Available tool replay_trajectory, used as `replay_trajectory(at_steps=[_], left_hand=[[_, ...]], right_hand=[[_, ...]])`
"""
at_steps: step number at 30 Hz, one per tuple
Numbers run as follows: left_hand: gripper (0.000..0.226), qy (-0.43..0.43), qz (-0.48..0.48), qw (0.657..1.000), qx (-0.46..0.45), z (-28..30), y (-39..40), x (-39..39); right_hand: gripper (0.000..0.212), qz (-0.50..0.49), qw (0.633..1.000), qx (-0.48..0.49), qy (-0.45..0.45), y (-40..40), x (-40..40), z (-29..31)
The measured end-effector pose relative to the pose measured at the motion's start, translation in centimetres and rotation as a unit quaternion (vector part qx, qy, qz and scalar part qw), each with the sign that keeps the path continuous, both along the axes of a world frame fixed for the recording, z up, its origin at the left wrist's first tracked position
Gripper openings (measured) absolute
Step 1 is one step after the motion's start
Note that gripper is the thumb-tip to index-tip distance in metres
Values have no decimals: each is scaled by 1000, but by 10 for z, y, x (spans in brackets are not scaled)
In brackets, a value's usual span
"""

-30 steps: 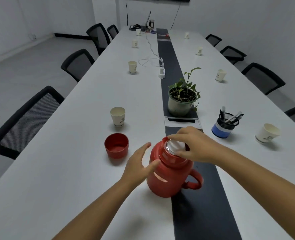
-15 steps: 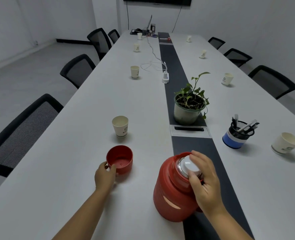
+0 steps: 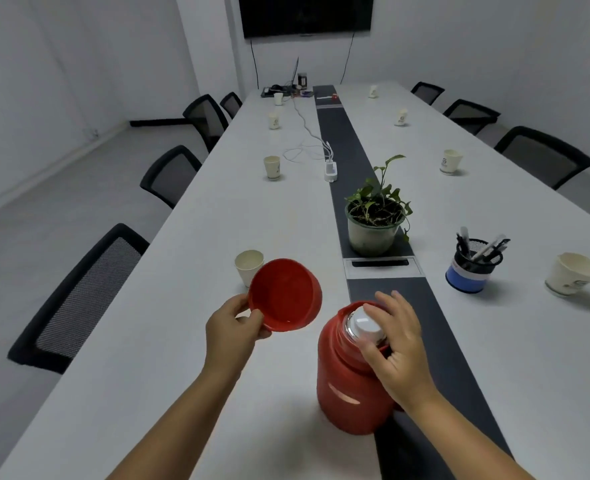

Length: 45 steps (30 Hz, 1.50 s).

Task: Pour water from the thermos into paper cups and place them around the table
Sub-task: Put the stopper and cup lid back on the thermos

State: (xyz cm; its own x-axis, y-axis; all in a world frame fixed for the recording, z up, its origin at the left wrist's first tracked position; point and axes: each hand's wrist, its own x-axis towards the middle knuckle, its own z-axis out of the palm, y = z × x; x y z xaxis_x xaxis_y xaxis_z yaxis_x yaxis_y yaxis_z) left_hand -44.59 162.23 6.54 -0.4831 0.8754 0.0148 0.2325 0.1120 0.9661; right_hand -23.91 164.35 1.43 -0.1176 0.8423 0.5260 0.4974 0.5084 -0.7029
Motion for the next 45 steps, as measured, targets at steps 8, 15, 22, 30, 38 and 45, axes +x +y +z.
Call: replay_trajectory(at_steps=[8,15,22,30,38,45], left_hand=[[39,27,-193,981,2,75,-36,62],[32,32,-287,955,-69,70,-44,103],[15,54,-113,992,-4,52,-38,114],[68,42,-176,977,-109,-20,-42,63],[58,16,-272,960,-60,-44,-20,56],[59,-20,-281,959,-30,-60,-14,50]], right_hand=[[88,235,887,-226,327,-32,24,56],[61,389,744,-338,425,-57,67,54],[103,206,779,-312,504,-60,86,49],[95,14,967,-254,12,-17,88,98],[96,151,883,-178,-408,23,21,114],[96,196,811,-186,-519,30,4,105]])
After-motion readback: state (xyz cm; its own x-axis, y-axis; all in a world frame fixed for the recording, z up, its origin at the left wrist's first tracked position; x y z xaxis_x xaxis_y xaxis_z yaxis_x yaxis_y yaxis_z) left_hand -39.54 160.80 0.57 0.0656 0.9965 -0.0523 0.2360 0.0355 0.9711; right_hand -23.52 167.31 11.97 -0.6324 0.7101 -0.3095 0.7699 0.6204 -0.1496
